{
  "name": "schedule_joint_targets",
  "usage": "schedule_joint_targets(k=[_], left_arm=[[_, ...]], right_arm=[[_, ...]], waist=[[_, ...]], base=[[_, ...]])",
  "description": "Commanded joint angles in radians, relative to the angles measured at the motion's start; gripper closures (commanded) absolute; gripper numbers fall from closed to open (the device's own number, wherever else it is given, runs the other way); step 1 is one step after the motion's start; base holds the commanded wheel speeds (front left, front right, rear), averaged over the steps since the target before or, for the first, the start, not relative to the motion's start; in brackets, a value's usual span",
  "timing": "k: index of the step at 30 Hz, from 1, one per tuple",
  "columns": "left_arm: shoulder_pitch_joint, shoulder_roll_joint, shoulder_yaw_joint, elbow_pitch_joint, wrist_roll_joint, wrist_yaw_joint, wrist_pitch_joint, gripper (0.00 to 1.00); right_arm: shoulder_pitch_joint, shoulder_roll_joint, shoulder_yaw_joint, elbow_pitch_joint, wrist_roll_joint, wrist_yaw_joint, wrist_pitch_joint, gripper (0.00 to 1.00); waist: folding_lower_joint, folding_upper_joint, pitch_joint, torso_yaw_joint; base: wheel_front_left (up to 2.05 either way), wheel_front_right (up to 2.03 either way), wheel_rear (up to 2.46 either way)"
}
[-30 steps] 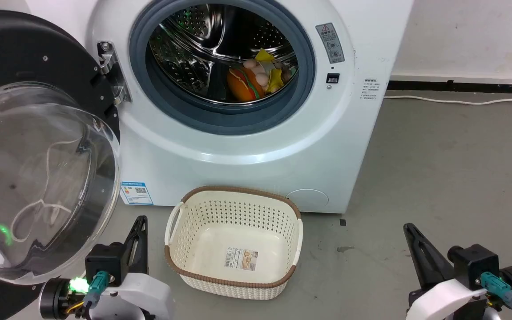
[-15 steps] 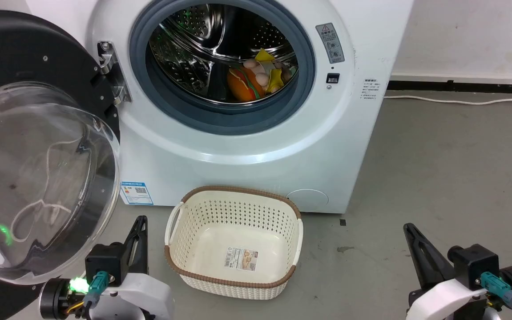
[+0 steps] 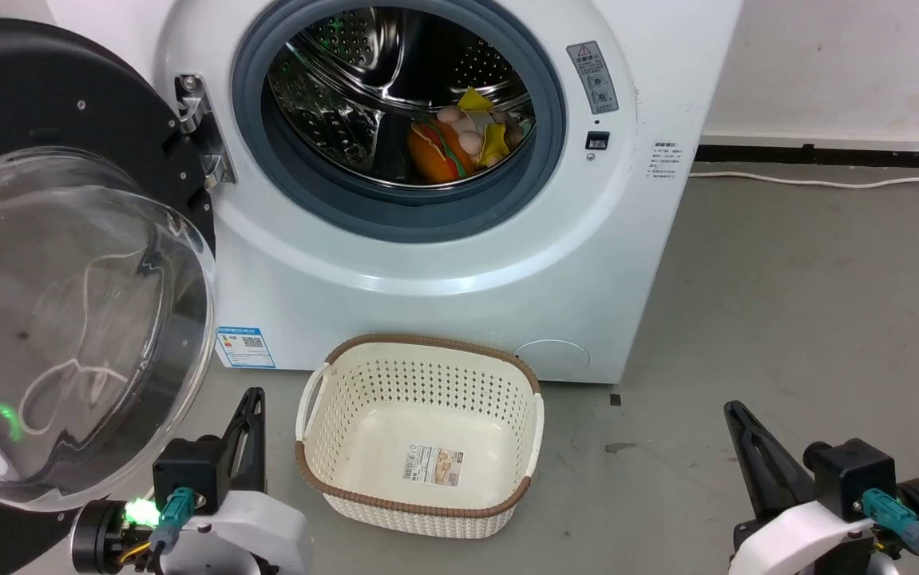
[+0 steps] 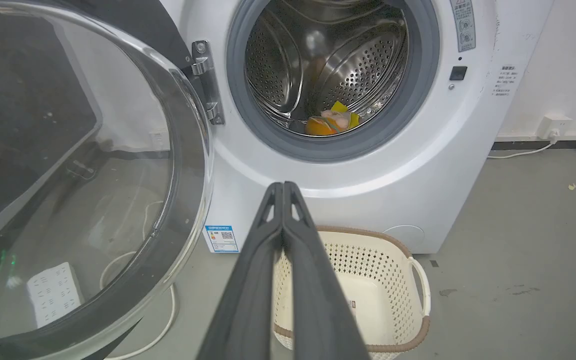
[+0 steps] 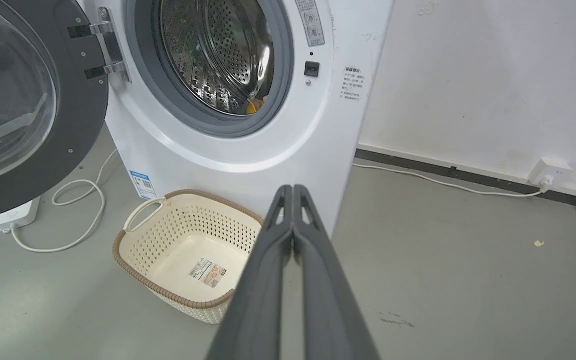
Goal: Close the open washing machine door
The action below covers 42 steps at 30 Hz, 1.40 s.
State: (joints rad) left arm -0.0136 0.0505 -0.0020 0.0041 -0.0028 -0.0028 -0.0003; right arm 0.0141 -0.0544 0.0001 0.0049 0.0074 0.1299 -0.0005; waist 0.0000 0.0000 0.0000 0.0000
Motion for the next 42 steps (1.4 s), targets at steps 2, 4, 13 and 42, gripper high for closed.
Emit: schedule_joint_targets(k=[2, 4, 13, 42], left_arm=[[0.014, 0.0, 0.002, -0.004, 0.003, 0.003, 0.0, 1.0], [0.014, 0.0, 0.002, -0.004, 0.003, 0.003, 0.0, 1.0], [-0.001, 0.0, -0.003, 0.0, -0.001, 0.0, -0.003, 0.0], [0.004, 0.004, -0.027, -0.022, -0.007, -0.012, -0.063, 0.0]], right_arm=[[-0.014, 0.004, 0.0, -0.005, -0.007, 0.001, 0.0, 1.0], [-0.014, 0.004, 0.0, -0.005, -0.007, 0.001, 0.0, 1.0], [0.001, 0.0, -0.001, 0.001, 0.005, 0.0, -0.003, 0.0], [0.008, 0.001, -0.003, -0.001, 0.056, 0.0, -0.063, 0.0]], waist=[[0.0, 0.0, 0.0, 0.0], [0.0, 0.0, 0.0, 0.0], [0.0, 0.0, 0.0, 0.0], [0.0, 0.0, -0.012, 0.111]], base=[[0.0, 0.0, 0.0], [0.0, 0.0, 0.0], [0.0, 0.0, 0.0], [0.0, 0.0, 0.0]])
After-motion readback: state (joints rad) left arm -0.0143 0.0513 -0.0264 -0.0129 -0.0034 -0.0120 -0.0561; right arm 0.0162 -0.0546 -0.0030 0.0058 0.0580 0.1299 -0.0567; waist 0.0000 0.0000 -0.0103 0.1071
